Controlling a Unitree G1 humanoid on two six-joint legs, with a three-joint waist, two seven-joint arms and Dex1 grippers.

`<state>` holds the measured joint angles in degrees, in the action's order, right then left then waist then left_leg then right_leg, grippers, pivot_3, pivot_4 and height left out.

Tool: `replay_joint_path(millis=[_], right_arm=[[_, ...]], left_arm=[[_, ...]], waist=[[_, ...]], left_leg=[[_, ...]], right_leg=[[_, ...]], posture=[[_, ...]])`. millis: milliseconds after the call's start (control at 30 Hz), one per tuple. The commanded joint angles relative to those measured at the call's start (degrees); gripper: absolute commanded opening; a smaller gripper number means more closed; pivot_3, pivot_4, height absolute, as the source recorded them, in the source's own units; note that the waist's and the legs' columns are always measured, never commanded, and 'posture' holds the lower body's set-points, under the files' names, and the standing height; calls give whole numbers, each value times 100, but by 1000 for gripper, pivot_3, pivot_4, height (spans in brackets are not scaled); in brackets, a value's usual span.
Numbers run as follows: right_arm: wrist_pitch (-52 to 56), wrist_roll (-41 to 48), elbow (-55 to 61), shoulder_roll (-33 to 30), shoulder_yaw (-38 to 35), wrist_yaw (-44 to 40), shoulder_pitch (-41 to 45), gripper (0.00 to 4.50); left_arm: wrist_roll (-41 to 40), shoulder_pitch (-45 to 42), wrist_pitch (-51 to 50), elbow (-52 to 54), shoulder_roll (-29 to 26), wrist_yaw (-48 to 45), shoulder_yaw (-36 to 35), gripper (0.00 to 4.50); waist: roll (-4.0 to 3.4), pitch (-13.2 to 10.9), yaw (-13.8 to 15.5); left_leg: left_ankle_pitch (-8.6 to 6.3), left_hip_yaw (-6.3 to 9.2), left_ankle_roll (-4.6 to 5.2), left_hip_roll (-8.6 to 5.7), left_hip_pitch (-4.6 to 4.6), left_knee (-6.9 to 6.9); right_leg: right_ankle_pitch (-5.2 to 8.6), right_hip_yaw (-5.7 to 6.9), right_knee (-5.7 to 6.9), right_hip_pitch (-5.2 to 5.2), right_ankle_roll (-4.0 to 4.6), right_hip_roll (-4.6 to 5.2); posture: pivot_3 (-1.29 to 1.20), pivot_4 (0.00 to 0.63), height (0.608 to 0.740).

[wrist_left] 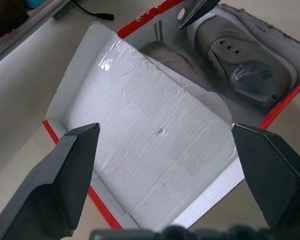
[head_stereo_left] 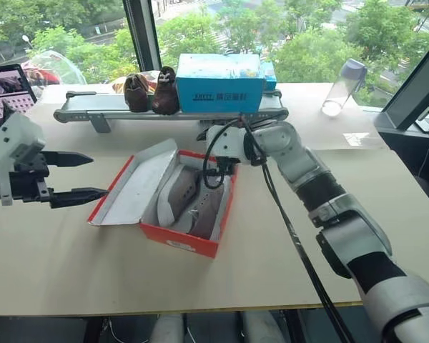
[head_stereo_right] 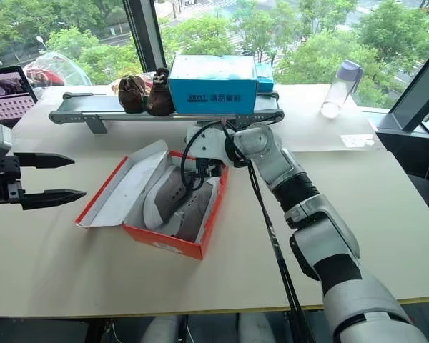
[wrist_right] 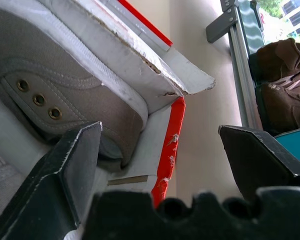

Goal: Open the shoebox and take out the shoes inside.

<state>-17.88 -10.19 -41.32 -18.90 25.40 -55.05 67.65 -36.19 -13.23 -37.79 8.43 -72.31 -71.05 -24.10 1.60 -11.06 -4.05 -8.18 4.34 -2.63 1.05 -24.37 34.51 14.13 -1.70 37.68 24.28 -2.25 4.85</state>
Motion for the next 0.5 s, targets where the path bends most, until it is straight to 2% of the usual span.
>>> replay_joint_path(millis=[33, 200, 500], right_arm=[[-968, -297, -466, 103, 3, 324, 295, 4464], [-1817, -817, -1241, 232, 209, 738, 427, 4464], [-2429, -1484, -2066, 617, 456, 1353, 589, 4464]], left_arm=[[-12, 229, -124, 269, -62, -29, -568, 4500], [-11, 519, -270, 516, 79, 157, -990, 4500], [39, 894, -375, 730, 127, 227, -1393, 4500]], waist=[[0, 0, -5], [0, 0, -9], [1, 1, -13]], left_leg=[[0, 0, 0, 1, 0, 0], [0, 0, 0, 1, 4, -4], [0, 0, 0, 5, 18, -5]], right_leg=[[0, 0, 0, 0, 0, 0], [-1, -3, 0, -1, 2, -2], [-3, -6, 3, -10, 7, -8]], posture=[[0, 150, 740], [0, 150, 740], [0, 150, 740]])
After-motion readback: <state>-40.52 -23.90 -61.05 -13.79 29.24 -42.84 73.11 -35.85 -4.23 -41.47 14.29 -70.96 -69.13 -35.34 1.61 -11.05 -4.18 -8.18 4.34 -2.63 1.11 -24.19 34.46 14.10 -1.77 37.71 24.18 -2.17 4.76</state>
